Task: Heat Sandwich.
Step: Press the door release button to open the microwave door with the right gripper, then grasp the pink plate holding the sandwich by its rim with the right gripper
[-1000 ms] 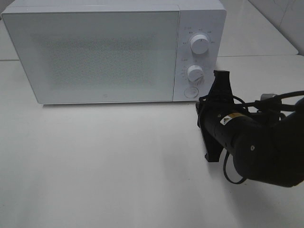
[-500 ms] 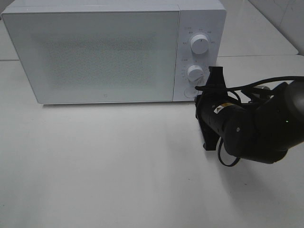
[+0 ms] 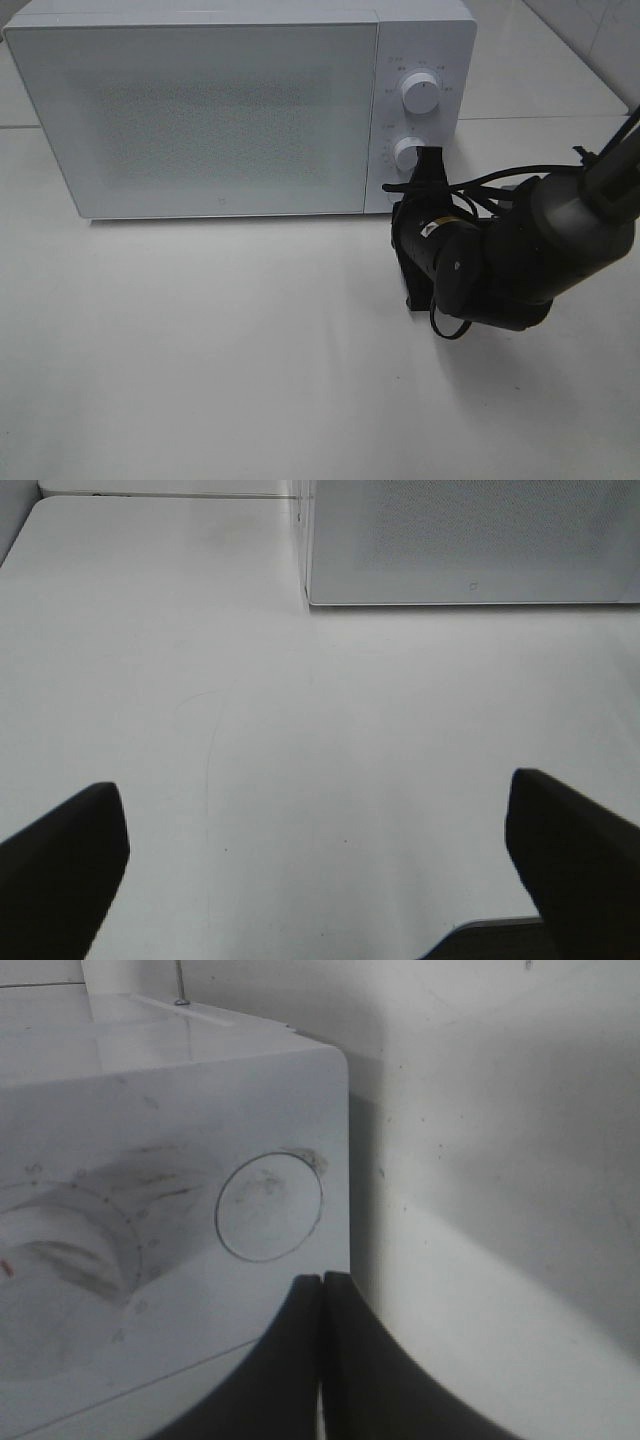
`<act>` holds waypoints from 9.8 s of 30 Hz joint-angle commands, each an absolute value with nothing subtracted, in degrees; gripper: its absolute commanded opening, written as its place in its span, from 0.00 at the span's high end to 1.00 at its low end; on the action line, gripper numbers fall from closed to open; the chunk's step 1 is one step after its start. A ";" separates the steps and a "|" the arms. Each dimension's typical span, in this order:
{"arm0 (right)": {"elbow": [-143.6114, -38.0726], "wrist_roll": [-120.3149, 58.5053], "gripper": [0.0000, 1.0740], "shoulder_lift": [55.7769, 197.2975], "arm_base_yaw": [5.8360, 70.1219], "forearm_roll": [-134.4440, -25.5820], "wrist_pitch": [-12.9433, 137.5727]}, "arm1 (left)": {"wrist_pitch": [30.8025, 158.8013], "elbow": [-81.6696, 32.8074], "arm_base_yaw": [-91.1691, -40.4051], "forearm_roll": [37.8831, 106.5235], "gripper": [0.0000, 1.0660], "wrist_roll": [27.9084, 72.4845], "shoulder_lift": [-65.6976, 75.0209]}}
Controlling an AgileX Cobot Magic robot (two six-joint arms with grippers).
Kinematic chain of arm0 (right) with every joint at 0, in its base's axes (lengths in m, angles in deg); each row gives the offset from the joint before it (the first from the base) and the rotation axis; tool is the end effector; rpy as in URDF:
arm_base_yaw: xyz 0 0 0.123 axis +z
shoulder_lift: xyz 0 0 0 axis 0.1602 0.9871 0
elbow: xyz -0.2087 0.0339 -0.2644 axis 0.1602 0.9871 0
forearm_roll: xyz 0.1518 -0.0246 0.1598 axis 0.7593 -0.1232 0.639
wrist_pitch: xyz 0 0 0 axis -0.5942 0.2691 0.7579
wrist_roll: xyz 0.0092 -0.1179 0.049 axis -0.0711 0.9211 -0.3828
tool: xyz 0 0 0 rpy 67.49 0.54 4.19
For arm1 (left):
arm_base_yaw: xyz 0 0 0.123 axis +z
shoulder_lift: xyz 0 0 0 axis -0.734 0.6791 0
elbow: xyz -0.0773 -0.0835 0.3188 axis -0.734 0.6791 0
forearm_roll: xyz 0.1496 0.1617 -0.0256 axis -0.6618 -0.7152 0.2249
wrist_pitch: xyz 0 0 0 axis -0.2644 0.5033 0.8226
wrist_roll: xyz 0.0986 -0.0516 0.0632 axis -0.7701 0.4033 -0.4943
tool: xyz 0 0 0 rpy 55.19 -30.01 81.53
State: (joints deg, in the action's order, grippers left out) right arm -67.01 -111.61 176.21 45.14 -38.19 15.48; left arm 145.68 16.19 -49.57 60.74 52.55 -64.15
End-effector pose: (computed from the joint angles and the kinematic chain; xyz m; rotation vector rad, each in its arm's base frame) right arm 0.3552 0.1761 0.1518 1.5008 1.5231 1.0142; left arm -0.0563 -0.0039 0.2480 0.0713 2.0410 -0.0755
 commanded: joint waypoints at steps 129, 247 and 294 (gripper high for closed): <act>-61.74 -102.04 1.00 165.61 42.96 -39.91 25.44 | 144.99 16.31 -49.46 61.15 0.09 52.49 -64.49; -89.07 35.59 0.16 152.09 45.43 -82.53 98.84 | 144.99 16.31 -49.46 61.15 0.09 52.49 -64.49; -123.96 39.71 0.24 184.81 49.32 -80.93 92.42 | 144.99 16.31 -49.46 61.15 0.09 52.49 -64.49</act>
State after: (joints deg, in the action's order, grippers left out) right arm -123.62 39.48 184.69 49.09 -81.22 92.54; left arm 145.68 16.19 -49.57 60.74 52.49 -64.15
